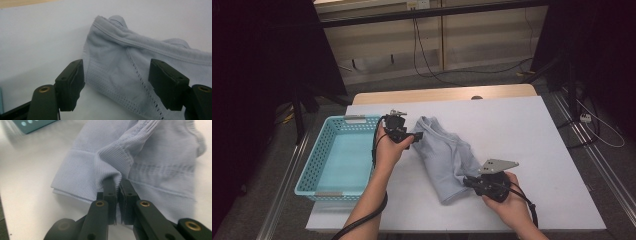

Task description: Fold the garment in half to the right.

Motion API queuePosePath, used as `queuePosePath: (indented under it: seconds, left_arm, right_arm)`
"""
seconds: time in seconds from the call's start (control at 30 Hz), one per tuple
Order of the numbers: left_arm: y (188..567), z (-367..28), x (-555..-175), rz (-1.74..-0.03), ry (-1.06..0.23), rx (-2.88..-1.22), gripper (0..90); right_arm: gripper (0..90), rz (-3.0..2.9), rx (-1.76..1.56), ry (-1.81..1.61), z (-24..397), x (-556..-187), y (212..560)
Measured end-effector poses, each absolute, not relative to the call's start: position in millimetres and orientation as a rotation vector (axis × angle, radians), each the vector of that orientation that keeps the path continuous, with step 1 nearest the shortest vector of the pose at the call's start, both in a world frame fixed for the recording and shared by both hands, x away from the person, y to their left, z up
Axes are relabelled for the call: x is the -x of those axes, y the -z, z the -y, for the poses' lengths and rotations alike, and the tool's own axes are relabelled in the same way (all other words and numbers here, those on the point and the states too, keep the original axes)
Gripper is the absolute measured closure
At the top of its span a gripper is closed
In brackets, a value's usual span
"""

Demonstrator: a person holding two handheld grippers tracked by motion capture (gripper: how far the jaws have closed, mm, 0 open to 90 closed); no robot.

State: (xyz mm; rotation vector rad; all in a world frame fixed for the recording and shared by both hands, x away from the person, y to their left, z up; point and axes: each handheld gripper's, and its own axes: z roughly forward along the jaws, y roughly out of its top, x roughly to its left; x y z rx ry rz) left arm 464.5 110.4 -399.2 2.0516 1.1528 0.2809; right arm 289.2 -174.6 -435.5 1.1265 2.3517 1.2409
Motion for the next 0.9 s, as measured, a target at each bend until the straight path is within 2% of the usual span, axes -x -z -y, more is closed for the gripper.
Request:
queuePosePath:
  seconds: [0.57, 0.63, 0.7, 0.9]
  left_arm:
    - [415, -113, -450, -1.144, -0.295, -2.043, 28.0]
    - [416, -114, -448, -1.150, -0.302, -2.037, 27.8]
    - [417, -116, -447, -1.151, -0.307, -2.036, 27.8]
    - [423, -119, -448, -1.173, -0.311, -2.028, 27.0]
  right_arm:
    - [82.4, -2.348, -1.187, -1.198, 184, -289, 440]
    - [75.9, -2.338, -1.170, -1.203, 183, -288, 440]
    - [65.8, -2.316, -1.175, -1.211, 183, -288, 439]
    - [46.1, -2.314, -1.163, -1.255, 178, -289, 434]
